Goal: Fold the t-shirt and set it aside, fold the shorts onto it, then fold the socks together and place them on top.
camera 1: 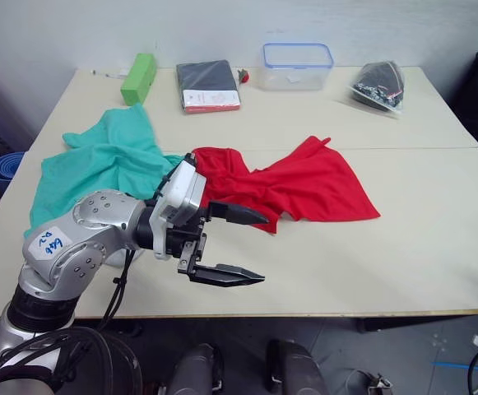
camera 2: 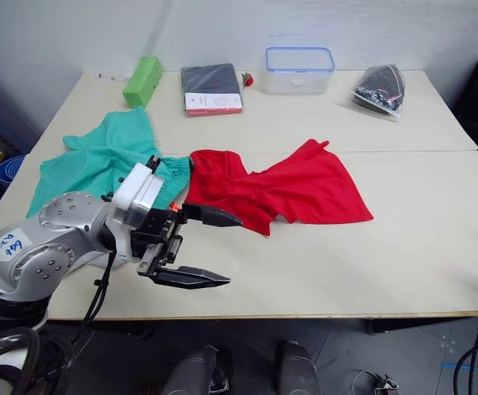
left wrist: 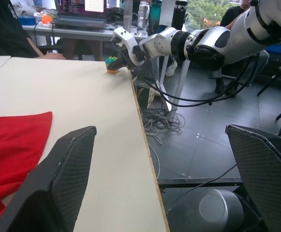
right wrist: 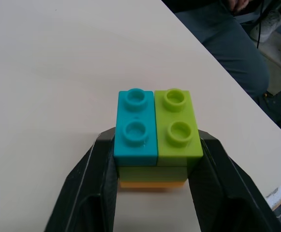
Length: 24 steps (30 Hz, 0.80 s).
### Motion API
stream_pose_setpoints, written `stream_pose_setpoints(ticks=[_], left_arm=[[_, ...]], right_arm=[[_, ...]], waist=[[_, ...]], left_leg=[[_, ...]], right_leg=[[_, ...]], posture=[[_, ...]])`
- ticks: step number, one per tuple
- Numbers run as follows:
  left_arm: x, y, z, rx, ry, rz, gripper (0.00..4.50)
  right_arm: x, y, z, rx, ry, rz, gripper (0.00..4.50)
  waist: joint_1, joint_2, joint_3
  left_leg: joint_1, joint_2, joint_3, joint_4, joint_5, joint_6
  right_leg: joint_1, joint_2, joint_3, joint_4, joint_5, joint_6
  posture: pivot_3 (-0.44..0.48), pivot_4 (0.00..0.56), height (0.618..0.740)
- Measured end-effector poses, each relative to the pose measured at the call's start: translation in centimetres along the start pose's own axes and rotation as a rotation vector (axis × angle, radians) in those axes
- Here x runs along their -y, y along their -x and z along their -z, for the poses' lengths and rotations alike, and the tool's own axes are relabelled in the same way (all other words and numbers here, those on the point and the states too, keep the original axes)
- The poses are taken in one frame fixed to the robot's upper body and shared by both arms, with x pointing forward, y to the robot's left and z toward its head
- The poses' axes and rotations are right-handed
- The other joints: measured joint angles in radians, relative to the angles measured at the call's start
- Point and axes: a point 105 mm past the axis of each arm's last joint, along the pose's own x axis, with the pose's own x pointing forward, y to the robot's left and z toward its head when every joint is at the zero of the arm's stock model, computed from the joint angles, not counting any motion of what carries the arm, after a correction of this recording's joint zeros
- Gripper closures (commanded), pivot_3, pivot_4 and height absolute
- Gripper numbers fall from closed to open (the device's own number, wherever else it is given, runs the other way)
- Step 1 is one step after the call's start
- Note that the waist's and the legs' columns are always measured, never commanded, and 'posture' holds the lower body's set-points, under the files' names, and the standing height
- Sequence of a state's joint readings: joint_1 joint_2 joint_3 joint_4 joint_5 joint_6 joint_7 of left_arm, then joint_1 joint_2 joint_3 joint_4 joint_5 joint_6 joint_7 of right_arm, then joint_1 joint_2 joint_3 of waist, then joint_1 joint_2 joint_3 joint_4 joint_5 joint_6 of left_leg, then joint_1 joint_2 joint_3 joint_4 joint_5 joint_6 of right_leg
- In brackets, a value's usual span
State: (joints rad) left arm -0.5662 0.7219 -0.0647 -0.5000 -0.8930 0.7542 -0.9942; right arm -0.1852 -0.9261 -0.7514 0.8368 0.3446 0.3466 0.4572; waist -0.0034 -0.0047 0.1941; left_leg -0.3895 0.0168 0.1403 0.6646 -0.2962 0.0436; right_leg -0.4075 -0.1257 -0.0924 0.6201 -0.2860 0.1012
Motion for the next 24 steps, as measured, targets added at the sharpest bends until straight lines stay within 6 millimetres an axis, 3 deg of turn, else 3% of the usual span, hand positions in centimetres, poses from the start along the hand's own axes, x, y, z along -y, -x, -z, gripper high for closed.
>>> stream_pose_setpoints(ticks=[5, 10, 15, 17, 19, 21, 24], left_arm=[[-0.2, 0.1, 0.0, -0.01, -0.009, -0.007, 0.0], [-0.3, 0.1, 0.0, -0.018, -0.02, -0.008, 0.0], [-0.4, 0.5, 0.2, -0.019, -0.032, -0.025, 0.0], [-0.6, 1.0, 0.6, -0.024, -0.019, -0.058, 0.0], [-0.8, 1.7, 1.3, -0.04, -0.005, -0.097, 0.0], [-0.9, 2.4, 2.0, -0.067, 0.005, -0.137, 0.0], [-1.2, 3.7, 3.2, -0.12, 0.02, -0.199, 0.0]], right_arm=[[0.3, 0.0, 0.1, 0.008, -0.008, 0.016, 0.02], [1.1, 0.8, -1.5, 0.099, -0.026, 0.028, 0.02], [-0.1, 2.7, -8.9, 0.334, 0.046, -0.039, 0.02], [-3.2, 3.8, -12.8, 0.45, 0.116, -0.161, 0.02], [-7.8, 4.4, -14.5, 0.491, 0.214, -0.337, 0.02], [-12.9, 5.0, -14.5, 0.476, 0.337, -0.537, 0.02], [-19.4, 5.9, -12.7, 0.416, 0.502, -0.81, 0.02]], waist=[[-0.001, 0.0, 0.0], [0.0, 0.0, 0.0], [-0.006, 0.003, 0.0], [-0.018, 0.003, 0.0], [-0.027, 0.002, 0.0], [-0.029, 0.002, 0.0], [-0.023, 0.002, 0.0]], left_leg=[[0.0, 0.0, 0.001, 0.0, 0.0, 0.0], [0.0, 0.0, 0.001, 0.0, 0.0, 0.0], [0.002, 0.001, 0.003, -0.001, -0.001, -0.001], [0.003, 0.004, 0.004, 0.0, -0.001, -0.003], [0.003, 0.008, 0.005, 0.0, -0.002, -0.005], [0.004, 0.011, 0.006, 0.0, -0.003, -0.006], [0.003, 0.012, 0.007, 0.0, -0.004, -0.008]], right_leg=[[0.0, 0.0, 0.001, 0.0, 0.0, 0.0], [0.0, 0.0, 0.001, 0.0, 0.0, 0.0], [0.0, 0.002, 0.004, 0.0, 0.0, 0.001], [0.0, 0.003, 0.006, 0.0, 0.0, 0.001], [0.0, 0.01, 0.009, -0.001, 0.0, 0.0], [-0.001, 0.012, 0.011, -0.001, -0.001, 0.0], [-0.004, 0.013, 0.011, 0.0, -0.002, -0.002]], posture=[[0.0, 0.15, 0.74], [0.0, 0.15, 0.74], [0.0, 0.15, 0.74], [0.0, 0.15, 0.74], [0.0, 0.15, 0.74], [0.0, 0.15, 0.74], [0.0, 0.15, 0.74]])
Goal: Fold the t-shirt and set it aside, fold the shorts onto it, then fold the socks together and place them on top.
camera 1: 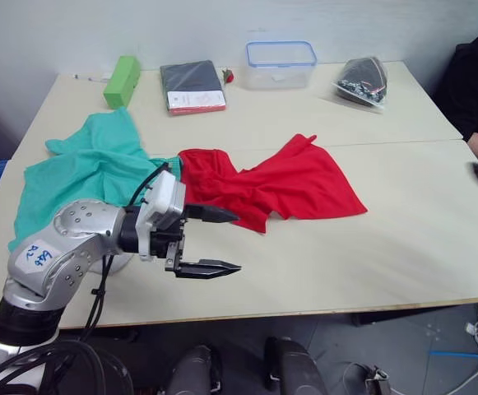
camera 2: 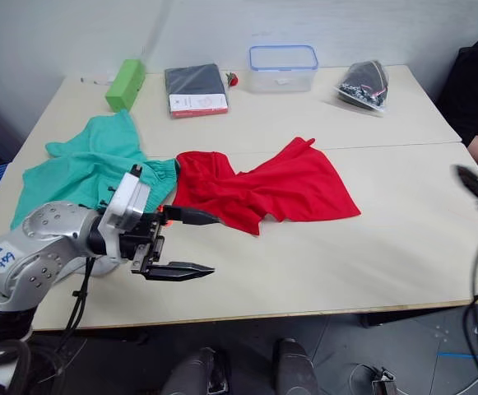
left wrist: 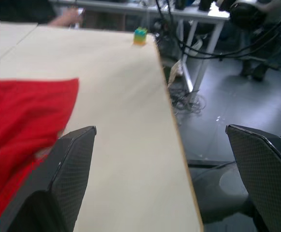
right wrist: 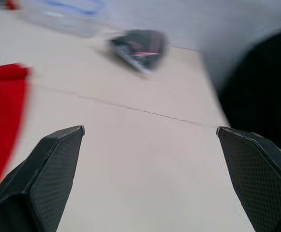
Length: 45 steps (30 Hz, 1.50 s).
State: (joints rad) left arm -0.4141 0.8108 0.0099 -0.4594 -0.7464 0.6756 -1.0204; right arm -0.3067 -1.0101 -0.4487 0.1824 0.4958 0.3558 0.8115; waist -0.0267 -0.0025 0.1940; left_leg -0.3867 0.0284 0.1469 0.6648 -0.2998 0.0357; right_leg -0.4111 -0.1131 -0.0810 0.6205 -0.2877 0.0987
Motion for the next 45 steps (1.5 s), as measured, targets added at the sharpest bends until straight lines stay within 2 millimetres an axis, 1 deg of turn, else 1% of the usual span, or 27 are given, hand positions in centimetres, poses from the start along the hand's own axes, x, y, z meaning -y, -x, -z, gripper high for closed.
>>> stream_pose_setpoints(ticks=[2, 4, 5, 8, 10, 12, 14, 17, 20, 21, 23, 26, 29, 31, 34, 37, 39, 45], left_arm=[[-0.3, 0.7, 0.2, -0.024, -0.013, -0.038, 0.0], [-0.6, 1.5, 0.7, -0.057, -0.025, -0.074, 0.0], [-1.0, 2.2, 1.2, -0.081, -0.018, -0.108, 0.0], [-2.0, 3.5, 2.7, -0.128, 0.011, -0.179, 0.0], [-2.6, 3.9, 3.2, -0.141, 0.008, -0.213, 0.0], [-3.1, 3.4, 3.2, -0.137, -0.016, -0.22, 0.0], [-3.6, 2.3, 3.2, -0.123, -0.027, -0.21, 0.0], [-4.4, -0.5, 3.2, -0.096, -0.032, -0.18, 0.0], [-5.1, -3.3, 4.0, -0.112, -0.012, -0.165, 0.0], [-5.4, -3.9, 4.3, -0.126, -0.006, -0.166, 0.0], [-6.5, -5.8, 4.9, -0.145, 0.02, -0.181, 0.0], [-6.9, -8.7, 5.4, -0.174, 0.053, -0.162, 0.0], [-7.6, -10.4, 6.1, -0.234, 0.064, -0.195, 0.0], [-8.0, -11.0, 6.6, -0.274, 0.056, -0.219, 0.0], [-8.3, -11.8, 7.3, -0.306, 0.067, -0.242, 0.0], [-9.1, -12.3, 7.5, -0.33, 0.06, -0.284, 0.63], [-9.3, -12.4, 7.5, -0.336, 0.052, -0.299, 1.27], [-9.3, -12.1, 7.7, -0.34, 0.072, -0.294, 3.18]], right_arm=[[-2.5, -1.4, 0.0, -0.015, 0.031, -0.137, 0.02], [-4.5, -2.2, 0.3, -0.036, 0.064, -0.249, 0.02], [-5.9, -2.6, 0.6, -0.049, 0.091, -0.325, 0.02], [-8.6, -3.1, 1.9, -0.089, 0.16, -0.462, 0.02], [-9.5, -3.1, 2.6, -0.108, 0.232, -0.522, 0.02], [-9.7, -3.0, 3.0, -0.114, 0.287, -0.548, 0.02], [-9.7, -2.9, 3.3, -0.125, 0.332, -0.563, 0.02], [-9.4, -2.7, 3.9, -0.147, 0.37, -0.58, 0.02], [-9.5, -2.6, 4.3, -0.162, 0.404, -0.605, 0.02], [-9.5, -2.5, 4.4, -0.169, 0.407, -0.607, 0.02], [-9.5, -2.6, 4.6, -0.179, 0.418, -0.614, 0.02], [-9.5, -2.7, 4.5, -0.178, 0.442, -0.614, 0.02], [-9.6, -3.0, 4.2, -0.168, 0.476, -0.611, 0.02], [-9.9, -3.4, 4.2, -0.162, 0.484, -0.611, 0.02], [-10.0, -3.8, 4.8, -0.175, 0.481, -0.608, 0.02], [-9.7, -4.0, 4.6, -0.172, 0.484, -0.592, 0.0], [-9.7, -4.1, 4.3, -0.164, 0.49, -0.586, 0.0], [-9.6, -4.1, 4.4, -0.167, 0.491, -0.583, 0.0]], waist=[[0.012, 0.0, 0.0], [0.022, 0.0, 0.0], [0.024, 0.0, 0.0], [0.027, 0.0, 0.0], [0.027, 0.0, 0.0], [0.027, 0.0, 0.0], [0.027, 0.0, 0.0], [0.027, 0.0, 0.0], [0.025, 0.0, 0.0], [0.025, 0.0, 0.0], [0.027, -0.001, 0.0], [0.026, -0.001, 0.0], [0.025, -0.001, 0.0], [0.024, -0.001, 0.0], [0.026, -0.001, 0.0], [0.028, -0.001, 0.0], [0.027, -0.001, 0.0], [0.026, -0.001, 0.0]], left_leg=[[-0.001, 0.0, 0.0, 0.0, 0.0, 0.0], [-0.001, -0.001, 0.0, 0.001, -0.001, 0.001], [-0.001, -0.001, 0.0, 0.001, -0.002, 0.002], [-0.002, -0.001, 0.0, 0.001, -0.002, 0.002], [-0.002, -0.001, 0.0, 0.001, -0.003, 0.002], [-0.002, -0.001, 0.0, 0.001, -0.003, 0.003], [-0.002, -0.002, 0.0, 0.002, -0.003, 0.003], [-0.002, -0.002, 0.001, 0.003, -0.003, 0.003], [-0.002, -0.001, 0.002, 0.003, -0.003, 0.003], [-0.001, -0.001, 0.003, 0.003, -0.003, 0.003], [-0.001, -0.001, 0.003, 0.004, -0.002, 0.003], [-0.002, -0.001, 0.003, 0.005, -0.002, 0.004], [-0.002, -0.001, 0.003, 0.006, -0.002, 0.004], [-0.002, 0.0, 0.003, 0.006, -0.002, 0.004], [-0.002, -0.001, 0.002, 0.007, -0.002, 0.004], [-0.003, -0.001, 0.001, 0.011, -0.003, 0.005], [-0.003, 0.0, 0.001, 0.011, -0.003, 0.005], [-0.003, 0.0, 0.0, 0.012, -0.004, 0.004]], right_leg=[[-0.001, 0.0, -0.001, 0.0, 0.0, 0.0], [-0.001, 0.0, -0.001, 0.0, 0.0, 0.0], [0.0, -0.001, -0.001, -0.001, 0.0, 0.0], [-0.001, -0.002, -0.002, -0.001, 0.0, 0.0], [-0.001, -0.003, -0.003, -0.001, 0.0, 0.0], [-0.001, -0.003, -0.003, -0.001, 0.0, 0.0], [-0.001, -0.003, -0.003, 0.0, 0.0, 0.0], [-0.001, -0.002, -0.004, 0.001, 0.0, 0.0], [-0.001, -0.001, -0.004, 0.001, 0.0, 0.0], [-0.001, 0.0, -0.004, 0.001, 0.0, 0.0], [-0.001, 0.0, -0.009, 0.002, 0.0, 0.0], [-0.001, -0.001, -0.011, 0.002, 0.0, 0.0], [-0.001, -0.001, -0.011, 0.002, 0.0, 0.0], [-0.001, -0.001, -0.011, 0.002, 0.0, 0.0], [-0.001, -0.001, -0.012, 0.003, 0.0, 0.0], [0.0, -0.002, -0.012, 0.004, 0.0, 0.0], [0.0, -0.003, -0.012, 0.004, 0.0, 0.0], [0.0, -0.003, -0.012, 0.004, 0.0, 0.0]], posture=[[0.0, 0.15, 0.74], [0.0, 0.15, 0.74], [0.0, 0.15, 0.74], [0.0, 0.15, 0.74], [0.0, 0.15, 0.74], [0.0, 0.15, 0.74], [0.0, 0.15, 0.74], [0.0, 0.15, 0.74], [0.0, 0.15, 0.74], [0.0, 0.15, 0.74], [0.0, 0.15, 0.74], [0.0, 0.15, 0.74], [0.0, 0.15, 0.74], [0.0, 0.15, 0.74], [0.0, 0.15, 0.74], [0.0, 0.15, 0.74], [0.0, 0.15, 0.74], [0.0, 0.15, 0.74]])
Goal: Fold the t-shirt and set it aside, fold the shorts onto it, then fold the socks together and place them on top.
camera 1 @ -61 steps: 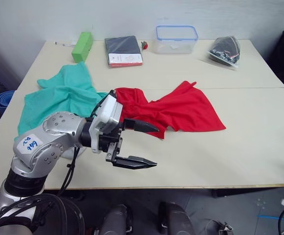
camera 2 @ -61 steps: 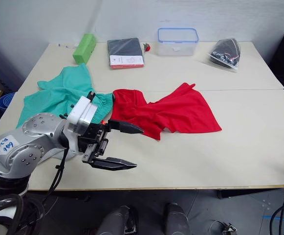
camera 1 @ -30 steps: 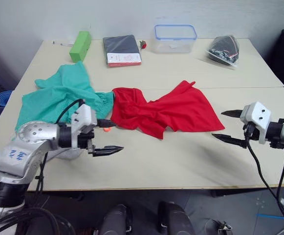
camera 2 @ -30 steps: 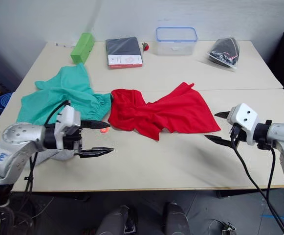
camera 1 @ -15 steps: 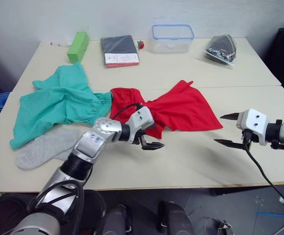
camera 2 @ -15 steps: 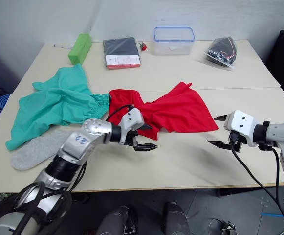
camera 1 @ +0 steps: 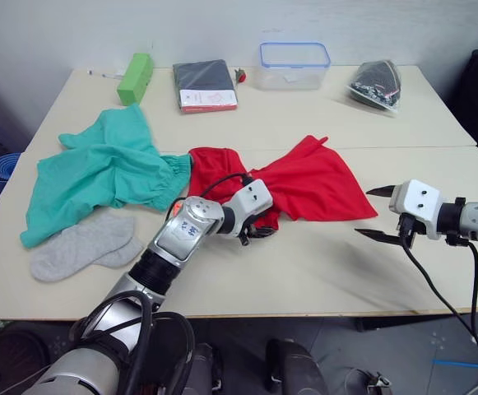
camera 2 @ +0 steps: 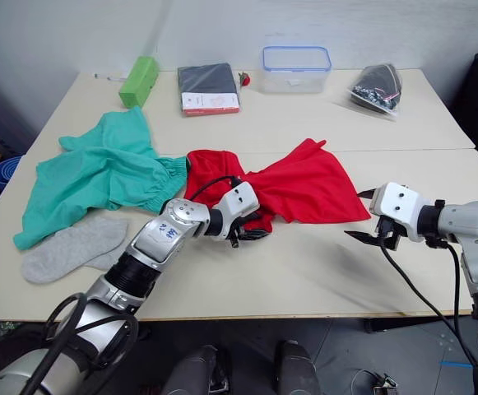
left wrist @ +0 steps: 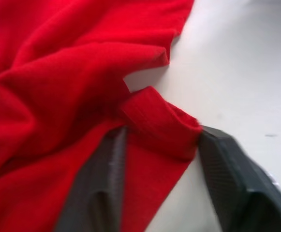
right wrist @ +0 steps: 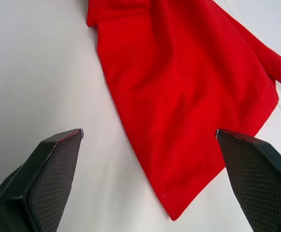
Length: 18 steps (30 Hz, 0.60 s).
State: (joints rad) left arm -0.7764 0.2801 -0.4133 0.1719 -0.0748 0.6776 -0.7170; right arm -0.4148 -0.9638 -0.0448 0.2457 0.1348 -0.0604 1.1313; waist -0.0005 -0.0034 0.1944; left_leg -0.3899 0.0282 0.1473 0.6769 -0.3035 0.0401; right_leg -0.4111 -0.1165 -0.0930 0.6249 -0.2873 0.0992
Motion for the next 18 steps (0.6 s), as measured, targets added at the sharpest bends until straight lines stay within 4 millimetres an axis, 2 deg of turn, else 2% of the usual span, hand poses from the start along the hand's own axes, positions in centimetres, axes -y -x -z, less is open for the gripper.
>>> stream_pose_setpoints(ticks=[4, 9, 13, 18], left_arm=[[0.0, 0.2, 0.3, -0.007, 0.004, 0.009, 4.44], [0.2, 1.5, 0.8, -0.018, 0.003, 0.042, 4.49], [0.4, 3.7, 0.8, -0.024, -0.019, 0.101, 4.49], [1.0, 6.7, 0.4, -0.035, -0.086, 0.197, 4.49]], right_arm=[[0.1, -0.2, 0.2, 0.002, -0.012, 0.003, 0.0], [0.2, -0.7, 0.2, -0.003, 0.005, -0.008, 0.0], [0.2, -0.9, 0.7, -0.016, 0.006, -0.022, 0.0], [1.1, -1.2, 0.8, -0.028, 0.03, -0.029, 0.0]], waist=[[0.0, 0.0, 0.0], [-0.002, 0.0, 0.0], [-0.004, 0.0, 0.0], [-0.005, 0.0, 0.0]], left_leg=[[0.0, 0.0, 0.0, 0.001, 0.0, 0.0], [0.0, 0.001, 0.0, 0.001, -0.001, -0.001], [0.0, 0.002, 0.0, 0.002, -0.001, -0.001], [0.0, 0.002, 0.0, 0.002, -0.001, -0.002]], right_leg=[[0.0, 0.0, 0.0, 0.0, 0.0, 0.0], [0.0, 0.0, 0.0, 0.001, 0.0, 0.0], [0.0, 0.0, 0.0, 0.001, 0.0, -0.001], [0.0, 0.0, 0.001, 0.001, 0.0, -0.001]], posture=[[0.0, 0.15, 0.74], [0.0, 0.15, 0.74], [0.0, 0.15, 0.74], [0.0, 0.15, 0.74]])
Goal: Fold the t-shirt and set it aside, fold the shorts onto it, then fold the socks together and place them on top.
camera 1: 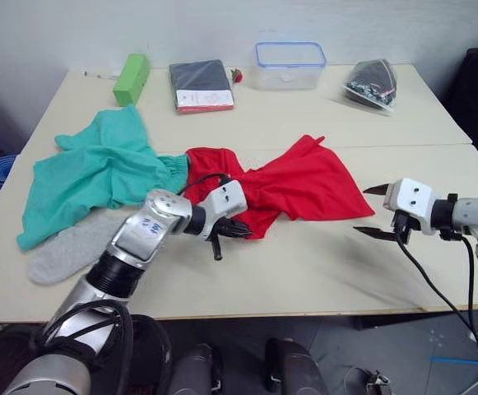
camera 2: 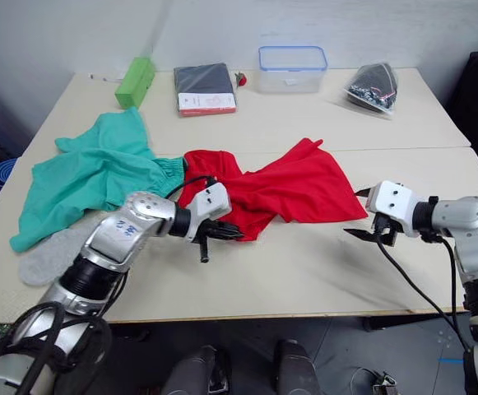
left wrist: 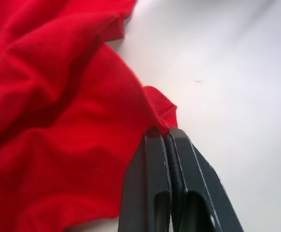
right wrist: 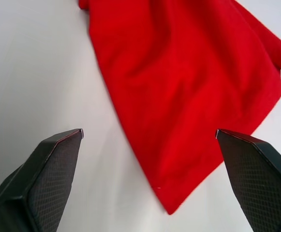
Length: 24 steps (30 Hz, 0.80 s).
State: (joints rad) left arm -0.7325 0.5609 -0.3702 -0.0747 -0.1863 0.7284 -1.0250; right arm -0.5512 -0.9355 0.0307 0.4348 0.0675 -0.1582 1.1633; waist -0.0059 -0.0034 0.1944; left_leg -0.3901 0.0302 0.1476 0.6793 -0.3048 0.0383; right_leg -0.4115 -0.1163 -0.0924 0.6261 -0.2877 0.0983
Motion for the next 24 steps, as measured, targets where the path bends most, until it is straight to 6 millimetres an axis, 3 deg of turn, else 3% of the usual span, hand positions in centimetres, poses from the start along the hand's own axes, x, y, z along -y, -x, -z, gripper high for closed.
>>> stream_pose_setpoints(ticks=[6, 9, 13, 22, 24], left_arm=[[1.5, 4.0, 1.1, -0.088, -0.061, 0.109, 4.49], [2.1, 4.9, 1.9, -0.123, -0.07, 0.138, 4.49], [2.3, 4.8, 2.7, -0.138, -0.07, 0.135, 4.5], [2.8, 4.5, 2.9, -0.138, -0.078, 0.119, 4.5], [2.8, 4.6, 3.0, -0.139, -0.073, 0.11, 4.5]], right_arm=[[0.4, -1.1, 1.5, -0.072, -0.008, -0.049, 0.0], [0.4, -1.3, 2.5, -0.117, -0.017, -0.075, 0.0], [1.2, -1.5, 2.9, -0.159, -0.021, -0.079, 0.92], [1.6, -2.4, 3.7, -0.203, -0.069, -0.045, 4.01], [1.6, -2.4, 3.9, -0.211, -0.069, -0.046, 4.4]], waist=[[-0.006, 0.0, 0.0], [-0.007, 0.0, 0.0], [-0.011, 0.0, 0.0], [-0.022, -0.002, -0.001], [-0.022, -0.002, -0.001]], left_leg=[[0.0, 0.0, 0.0, 0.0, 0.0, 0.0], [0.0, 0.0, -0.001, 0.0, 0.0, 0.0], [0.0, 0.0, -0.001, 0.001, -0.001, 0.0], [0.001, 0.0, -0.001, 0.002, -0.001, 0.0], [0.0, 0.0, -0.001, 0.002, -0.001, 0.0]], right_leg=[[0.0, 0.0, 0.002, 0.0, -0.001, -0.001], [0.0, 0.0, 0.003, 0.001, -0.001, -0.002], [0.0, 0.0, 0.006, 0.001, -0.001, -0.002], [0.001, 0.0, 0.007, 0.001, -0.001, -0.002], [0.001, 0.0, 0.007, 0.001, -0.001, -0.002]], posture=[[0.0, 0.15, 0.74], [0.0, 0.15, 0.74], [0.0, 0.15, 0.74], [0.0, 0.15, 0.74], [0.0, 0.15, 0.74]])
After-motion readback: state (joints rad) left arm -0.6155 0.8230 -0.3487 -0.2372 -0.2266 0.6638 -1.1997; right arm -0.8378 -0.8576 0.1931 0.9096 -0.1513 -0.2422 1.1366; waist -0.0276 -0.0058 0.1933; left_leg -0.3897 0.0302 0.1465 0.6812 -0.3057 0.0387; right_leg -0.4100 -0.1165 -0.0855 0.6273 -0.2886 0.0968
